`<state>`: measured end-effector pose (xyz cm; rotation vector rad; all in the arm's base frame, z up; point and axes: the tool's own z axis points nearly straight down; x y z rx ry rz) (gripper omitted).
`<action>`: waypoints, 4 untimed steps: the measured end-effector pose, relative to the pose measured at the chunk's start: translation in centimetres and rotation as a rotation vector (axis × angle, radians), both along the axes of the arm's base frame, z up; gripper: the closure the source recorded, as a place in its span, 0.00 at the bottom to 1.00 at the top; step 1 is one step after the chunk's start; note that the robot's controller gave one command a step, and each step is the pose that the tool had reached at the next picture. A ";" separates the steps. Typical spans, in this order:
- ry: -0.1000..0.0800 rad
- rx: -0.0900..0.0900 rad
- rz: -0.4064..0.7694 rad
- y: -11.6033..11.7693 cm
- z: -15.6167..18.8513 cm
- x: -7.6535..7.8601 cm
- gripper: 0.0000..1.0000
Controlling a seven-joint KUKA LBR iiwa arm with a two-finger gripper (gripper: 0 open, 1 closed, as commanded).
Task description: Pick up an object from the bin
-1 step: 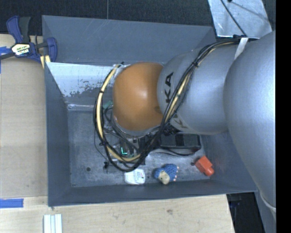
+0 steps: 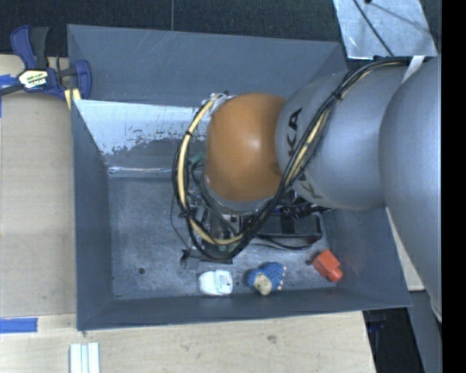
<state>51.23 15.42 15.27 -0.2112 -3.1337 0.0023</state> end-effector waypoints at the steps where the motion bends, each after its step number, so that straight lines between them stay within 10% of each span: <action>1: 0.000 -0.003 0.006 -5.3 -7.6 4.8 0.00; 2: -0.005 0.002 0.010 -4.9 -7.2 4.9 1.00; 4: -0.013 0.003 0.019 -6.6 9.2 6.4 1.00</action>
Offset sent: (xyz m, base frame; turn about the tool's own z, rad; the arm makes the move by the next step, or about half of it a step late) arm 0.0475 -0.0482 -0.0719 -0.0111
